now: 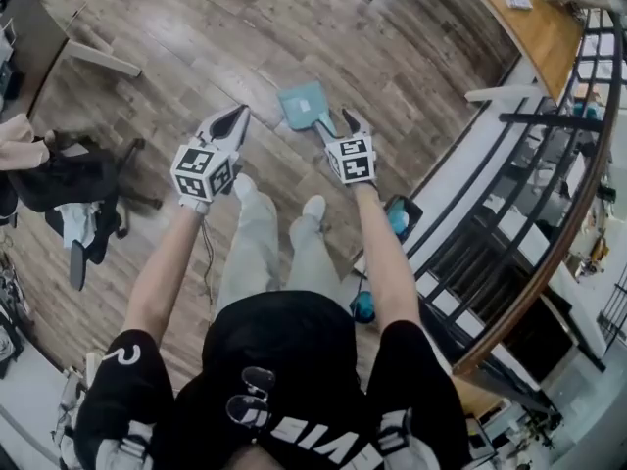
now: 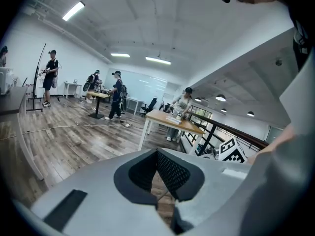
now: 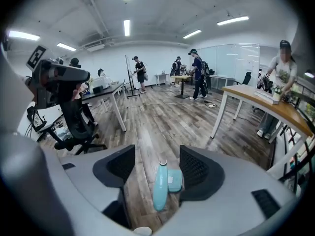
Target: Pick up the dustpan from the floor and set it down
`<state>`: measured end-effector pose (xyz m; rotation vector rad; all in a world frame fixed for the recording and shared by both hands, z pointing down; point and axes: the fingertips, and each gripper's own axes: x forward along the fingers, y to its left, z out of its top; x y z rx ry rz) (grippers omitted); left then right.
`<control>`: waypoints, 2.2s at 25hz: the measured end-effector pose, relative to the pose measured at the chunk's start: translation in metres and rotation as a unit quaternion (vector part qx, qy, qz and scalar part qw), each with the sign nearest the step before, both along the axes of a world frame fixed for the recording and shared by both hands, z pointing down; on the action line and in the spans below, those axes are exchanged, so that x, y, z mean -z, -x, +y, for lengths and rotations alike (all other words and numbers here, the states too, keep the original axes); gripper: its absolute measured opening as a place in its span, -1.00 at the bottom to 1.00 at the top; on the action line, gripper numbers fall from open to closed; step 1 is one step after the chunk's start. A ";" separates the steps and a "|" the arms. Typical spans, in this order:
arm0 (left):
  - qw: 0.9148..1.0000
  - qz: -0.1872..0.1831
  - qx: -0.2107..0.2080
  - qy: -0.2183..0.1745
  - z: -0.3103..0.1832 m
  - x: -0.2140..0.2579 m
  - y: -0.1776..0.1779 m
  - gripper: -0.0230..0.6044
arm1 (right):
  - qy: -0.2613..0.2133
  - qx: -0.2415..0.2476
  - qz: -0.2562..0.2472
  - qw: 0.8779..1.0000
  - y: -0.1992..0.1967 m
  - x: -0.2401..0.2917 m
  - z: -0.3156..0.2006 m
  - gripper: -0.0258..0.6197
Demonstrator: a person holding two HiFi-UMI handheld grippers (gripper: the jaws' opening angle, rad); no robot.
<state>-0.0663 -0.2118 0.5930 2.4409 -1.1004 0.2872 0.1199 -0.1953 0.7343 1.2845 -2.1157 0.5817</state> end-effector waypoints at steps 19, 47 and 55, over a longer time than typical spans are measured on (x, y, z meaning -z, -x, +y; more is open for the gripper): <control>0.998 0.007 0.003 0.057 -0.033 -0.102 0.027 -0.93 | 0.120 -0.060 0.042 0.990 -0.006 -0.160 -0.025 -0.16; 0.998 -0.019 -0.006 0.062 0.007 -0.084 0.006 -0.93 | 0.131 -0.120 0.037 0.984 -0.030 -0.109 0.022 -0.66; 0.999 -0.007 0.008 0.042 0.034 -0.027 -0.040 -0.93 | 0.098 -0.092 0.041 0.990 -0.056 -0.018 0.049 -0.66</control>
